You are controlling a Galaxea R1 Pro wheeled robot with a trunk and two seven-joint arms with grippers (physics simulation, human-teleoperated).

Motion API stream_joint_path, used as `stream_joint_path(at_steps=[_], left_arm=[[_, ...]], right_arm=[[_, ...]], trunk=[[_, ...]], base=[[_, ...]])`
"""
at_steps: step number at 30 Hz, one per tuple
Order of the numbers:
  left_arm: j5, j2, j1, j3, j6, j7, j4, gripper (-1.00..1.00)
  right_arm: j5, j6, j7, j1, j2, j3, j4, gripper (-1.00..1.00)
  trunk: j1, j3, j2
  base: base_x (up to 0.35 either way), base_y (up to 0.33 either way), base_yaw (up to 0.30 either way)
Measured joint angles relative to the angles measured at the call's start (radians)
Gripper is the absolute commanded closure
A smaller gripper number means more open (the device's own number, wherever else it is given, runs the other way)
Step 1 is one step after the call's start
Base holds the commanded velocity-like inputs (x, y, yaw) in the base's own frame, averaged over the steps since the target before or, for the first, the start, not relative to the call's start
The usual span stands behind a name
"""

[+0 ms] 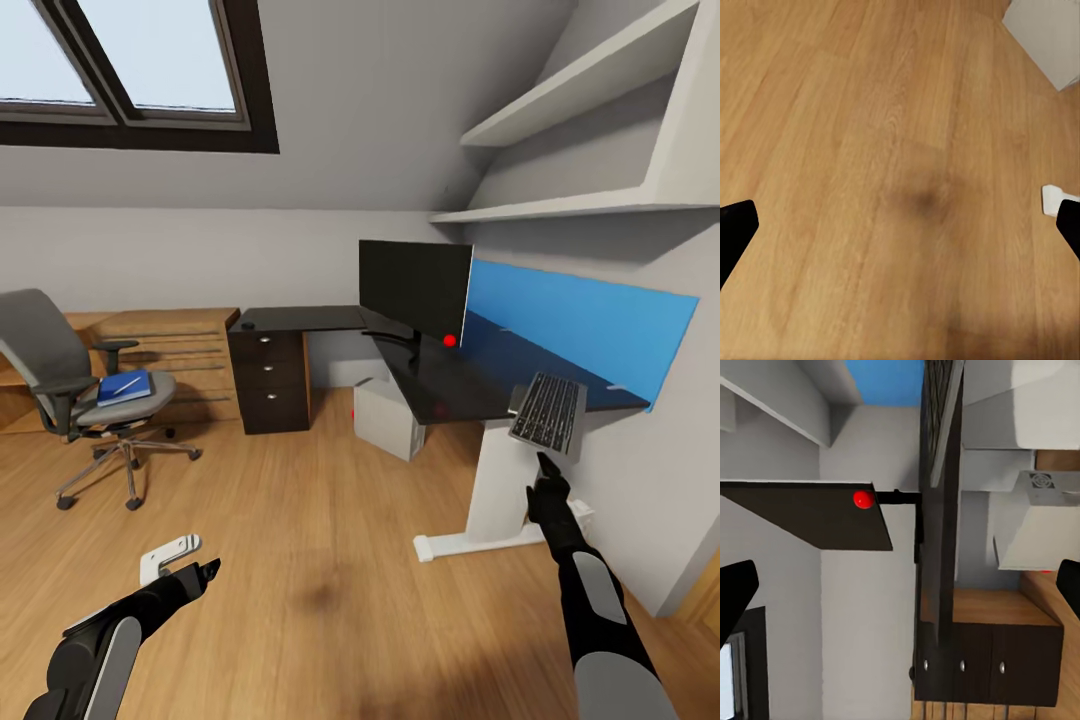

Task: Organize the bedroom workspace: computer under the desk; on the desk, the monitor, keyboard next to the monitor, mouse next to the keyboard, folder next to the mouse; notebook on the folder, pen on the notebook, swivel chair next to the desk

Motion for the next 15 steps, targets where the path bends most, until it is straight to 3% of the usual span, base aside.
stream_joint_path(at_steps=[7, 10, 15], left_arm=[[0.000, 0.000, 0.000, 0.000, 0.000, 0.000, 0.008, -1.00], [0.000, 0.000, 0.000, -0.001, 0.000, 0.000, 0.009, -1.00], [0.000, 0.000, 0.000, -0.001, 0.000, 0.000, 0.009, -1.00]], right_arm=[[0.002, -0.024, 0.004, 0.000, -0.006, -0.001, 0.001, -1.00], [0.002, -0.088, 0.002, 0.000, -0.009, -0.002, 0.002, -1.00], [0.003, -0.120, 0.001, 0.000, -0.010, -0.002, 0.002, -1.00]], trunk=[[0.000, 0.000, 0.000], [0.000, 0.000, 0.000], [0.000, 0.000, 0.000]], base=[[0.000, 0.000, 0.000], [0.000, 0.000, 0.000], [0.000, 0.000, 0.000]])
